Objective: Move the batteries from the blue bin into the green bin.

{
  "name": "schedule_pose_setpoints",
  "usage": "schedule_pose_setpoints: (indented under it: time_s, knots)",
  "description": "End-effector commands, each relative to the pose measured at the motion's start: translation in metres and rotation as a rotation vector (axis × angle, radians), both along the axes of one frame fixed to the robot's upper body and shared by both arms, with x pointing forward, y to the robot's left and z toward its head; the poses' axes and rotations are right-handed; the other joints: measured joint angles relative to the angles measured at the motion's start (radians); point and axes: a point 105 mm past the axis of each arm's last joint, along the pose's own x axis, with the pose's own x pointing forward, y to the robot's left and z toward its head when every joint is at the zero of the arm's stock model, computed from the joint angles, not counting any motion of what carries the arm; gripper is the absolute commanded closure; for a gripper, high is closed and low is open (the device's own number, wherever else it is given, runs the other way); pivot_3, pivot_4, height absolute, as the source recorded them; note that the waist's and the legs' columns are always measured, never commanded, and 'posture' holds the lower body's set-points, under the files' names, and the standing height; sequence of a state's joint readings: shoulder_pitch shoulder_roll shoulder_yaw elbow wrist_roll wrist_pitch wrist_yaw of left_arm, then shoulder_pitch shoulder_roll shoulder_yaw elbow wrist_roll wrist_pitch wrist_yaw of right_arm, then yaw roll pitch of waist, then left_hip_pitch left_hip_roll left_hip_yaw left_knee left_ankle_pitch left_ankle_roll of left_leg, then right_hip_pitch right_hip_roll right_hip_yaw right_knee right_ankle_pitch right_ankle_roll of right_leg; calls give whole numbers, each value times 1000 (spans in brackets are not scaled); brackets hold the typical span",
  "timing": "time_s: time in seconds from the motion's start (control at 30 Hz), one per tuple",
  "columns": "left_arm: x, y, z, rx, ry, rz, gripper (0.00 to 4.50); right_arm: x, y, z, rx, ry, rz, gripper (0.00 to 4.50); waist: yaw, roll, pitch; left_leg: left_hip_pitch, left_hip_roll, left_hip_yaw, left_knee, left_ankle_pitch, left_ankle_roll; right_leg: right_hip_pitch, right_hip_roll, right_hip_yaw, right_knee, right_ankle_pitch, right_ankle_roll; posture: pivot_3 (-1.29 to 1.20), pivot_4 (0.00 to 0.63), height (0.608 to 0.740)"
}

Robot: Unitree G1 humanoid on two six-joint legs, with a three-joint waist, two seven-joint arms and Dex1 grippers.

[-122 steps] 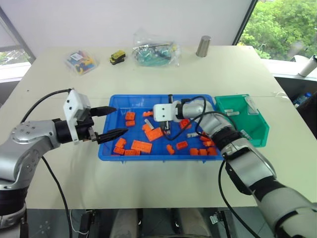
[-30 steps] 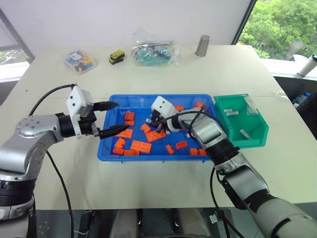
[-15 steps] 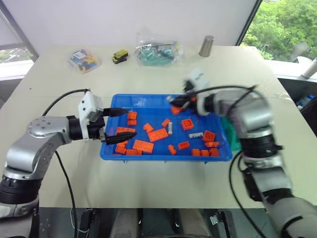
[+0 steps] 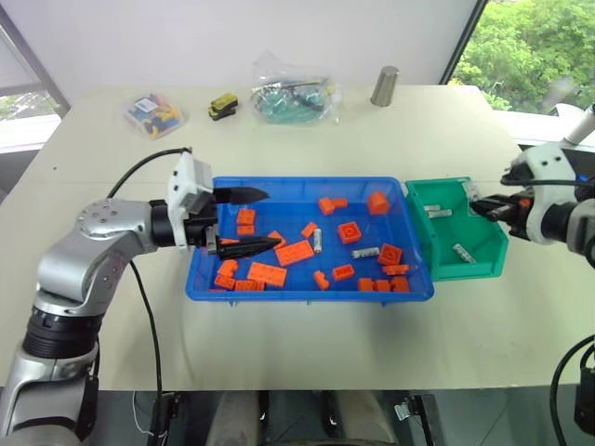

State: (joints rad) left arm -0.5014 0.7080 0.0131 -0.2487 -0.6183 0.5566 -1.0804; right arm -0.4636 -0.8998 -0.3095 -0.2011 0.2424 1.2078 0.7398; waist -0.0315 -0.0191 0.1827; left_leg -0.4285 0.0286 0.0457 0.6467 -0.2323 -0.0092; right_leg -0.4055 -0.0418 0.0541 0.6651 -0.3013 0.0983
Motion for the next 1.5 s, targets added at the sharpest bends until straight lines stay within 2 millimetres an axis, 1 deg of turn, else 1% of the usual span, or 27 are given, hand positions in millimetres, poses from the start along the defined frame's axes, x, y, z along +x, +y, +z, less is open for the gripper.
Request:
schedule_pose_setpoints:
  time_s: [0.03,0.13,0.17,0.23,0.3,0.37,0.43,0.47,0.53,0.6,0.67,0.73,1.03,1.13,1.3,1.5]
  knots:
    - [4,0,8,10,-61,8,0,3,-3,22,-36,-85,5,1847,-2,0,0,0,0,0,0,0,0,0,0,0,0,0,0,0,150,739]
    - [4,1,9,11,-66,6,0,7,0,28,-62,-92,34,274,-4,0,0,0,0,0,0,0,0,0,0,0,0,0,0,0,150,739]
    - [3,2,9,13,-67,5,0,9,5,33,-69,-107,64,28,-4,0,0,0,0,0,0,0,0,0,0,0,0,0,0,0,150,739]
    - [1,4,8,16,-64,4,0,14,21,42,-73,-145,146,28,-8,0,0,0,0,0,0,0,0,0,0,0,0,0,0,0,150,739]
    - [-2,5,7,23,-54,-6,0,16,54,50,-56,-167,297,28,-13,0,0,0,0,0,0,0,0,0,0,0,0,0,0,0,150,739]
    - [-6,5,5,33,-47,-17,0,15,96,50,-48,-167,482,28,-17,0,0,0,1,0,0,0,0,0,1,0,0,0,0,0,150,739]
    - [-8,5,3,45,-43,-21,0,11,132,41,-60,-154,643,28,-15,0,0,0,2,-1,-1,0,0,0,2,0,0,0,0,0,150,739]
    - [-9,5,3,48,-40,-24,0,9,145,35,-76,-147,714,28,-13,0,0,0,2,-1,0,0,0,0,2,0,0,0,0,0,150,739]
    - [-12,5,1,68,-34,-37,0,10,165,18,-135,-134,825,28,-6,-1,0,0,2,-1,0,0,0,0,1,0,0,0,0,0,150,739]
    - [-14,4,-2,81,-38,-39,0,21,177,3,-159,-125,861,28,-4,-1,1,-1,0,-1,1,0,0,0,0,-1,0,0,0,0,150,739]
    - [-16,2,-4,81,-40,-42,0,32,184,-12,-212,-118,893,28,-4,-1,1,-1,-1,0,2,0,1,0,-2,-1,0,0,0,0,150,739]
    - [-19,1,-4,81,-39,-50,0,37,187,-23,-258,-105,930,28,0,-1,1,-2,-1,0,3,0,1,0,-2,-1,0,0,0,0,150,739]
    - [-23,7,-4,92,-43,-25,0,55,193,-50,-352,-28,1057,28,7,-1,1,-1,0,0,2,-1,1,0,0,-1,0,0,0,0,150,739]
    - [-22,9,-4,93,-49,-12,0,56,196,-57,-358,-3,1086,28,12,-1,1,-1,0,0,2,-1,1,0,-1,-1,1,0,0,0,150,739]
    - [-20,10,-4,96,-59,3,0,49,203,-65,-350,32,1149,28,14,-1,1,-1,0,0,2,-1,1,0,-1,-1,1,0,0,0,150,739]
    - [-16,10,-2,98,-70,15,0,47,206,-71,-330,62,1149,28,13,-1,1,-1,0,-1,2,-1,1,0,-1,-1,1,0,0,0,150,739]
